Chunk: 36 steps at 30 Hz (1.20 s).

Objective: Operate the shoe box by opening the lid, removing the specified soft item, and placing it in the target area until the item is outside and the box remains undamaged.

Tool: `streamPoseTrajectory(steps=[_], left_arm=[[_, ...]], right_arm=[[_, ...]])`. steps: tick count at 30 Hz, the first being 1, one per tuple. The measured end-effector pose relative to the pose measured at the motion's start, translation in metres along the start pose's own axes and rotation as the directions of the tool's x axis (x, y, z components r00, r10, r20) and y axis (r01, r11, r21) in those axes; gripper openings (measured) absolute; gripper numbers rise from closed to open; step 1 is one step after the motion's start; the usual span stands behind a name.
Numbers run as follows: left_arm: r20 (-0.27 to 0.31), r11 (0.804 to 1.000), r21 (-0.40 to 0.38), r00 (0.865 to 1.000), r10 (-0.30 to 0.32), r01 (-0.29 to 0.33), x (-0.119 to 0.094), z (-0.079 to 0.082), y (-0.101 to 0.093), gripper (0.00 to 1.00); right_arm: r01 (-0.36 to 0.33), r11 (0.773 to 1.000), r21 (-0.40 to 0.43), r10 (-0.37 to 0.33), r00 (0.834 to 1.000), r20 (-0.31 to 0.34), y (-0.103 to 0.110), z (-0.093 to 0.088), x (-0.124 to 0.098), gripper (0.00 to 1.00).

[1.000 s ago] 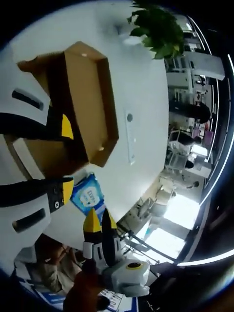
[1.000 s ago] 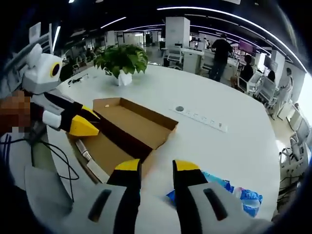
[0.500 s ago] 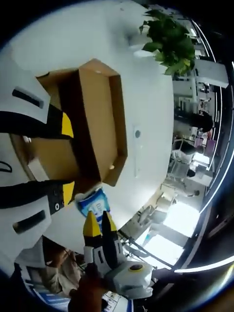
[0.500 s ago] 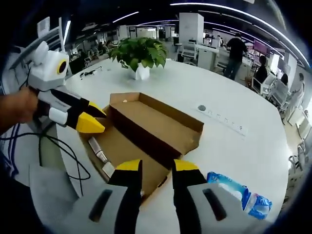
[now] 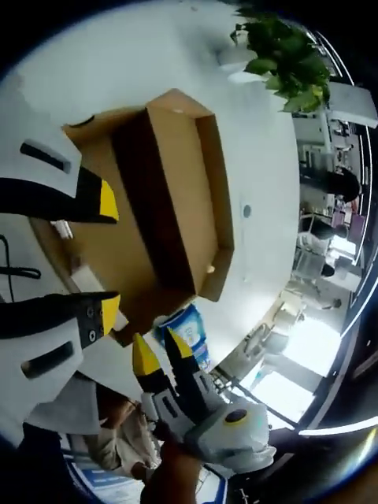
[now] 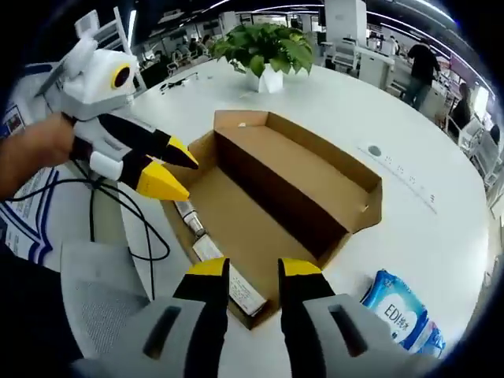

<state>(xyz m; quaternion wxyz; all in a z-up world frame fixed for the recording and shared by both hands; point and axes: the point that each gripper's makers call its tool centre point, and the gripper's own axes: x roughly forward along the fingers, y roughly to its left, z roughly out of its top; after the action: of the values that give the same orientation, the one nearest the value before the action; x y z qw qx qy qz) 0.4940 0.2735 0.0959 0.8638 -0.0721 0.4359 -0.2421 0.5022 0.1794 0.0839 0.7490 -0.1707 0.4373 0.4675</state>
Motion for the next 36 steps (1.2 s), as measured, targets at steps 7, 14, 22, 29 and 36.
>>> streamPoseTrajectory(steps=[7, 14, 22, 29, 36], left_arm=[[-0.089, 0.998, 0.046, 0.996, -0.029, 0.033, 0.008, -0.019, -0.004, 0.33], [-0.124, 0.996, 0.072, 0.992, -0.039, 0.048, 0.002, -0.023, -0.002, 0.34], [-0.152, 0.994, 0.089, 0.987, -0.053, 0.067, 0.002, -0.033, 0.002, 0.34], [-0.157, 0.992, 0.101, 0.986, -0.057, 0.074, -0.006, -0.040, 0.002, 0.34], [-0.254, 0.943, 0.313, 0.967, -0.035, 0.116, -0.018, -0.058, 0.007, 0.36]], right_arm=[[-0.047, 0.999, -0.018, 0.046, 0.997, -0.062, 0.003, -0.007, 0.012, 0.23], [-0.119, 0.990, -0.077, 0.107, 0.983, -0.148, 0.009, -0.016, 0.022, 0.23], [-0.226, 0.963, -0.146, 0.182, 0.946, -0.267, 0.018, -0.030, 0.035, 0.23], [-0.323, 0.922, -0.211, 0.240, 0.908, -0.344, 0.022, -0.036, 0.046, 0.26], [-0.390, 0.891, -0.233, 0.273, 0.870, -0.411, 0.024, -0.038, 0.051, 0.22]])
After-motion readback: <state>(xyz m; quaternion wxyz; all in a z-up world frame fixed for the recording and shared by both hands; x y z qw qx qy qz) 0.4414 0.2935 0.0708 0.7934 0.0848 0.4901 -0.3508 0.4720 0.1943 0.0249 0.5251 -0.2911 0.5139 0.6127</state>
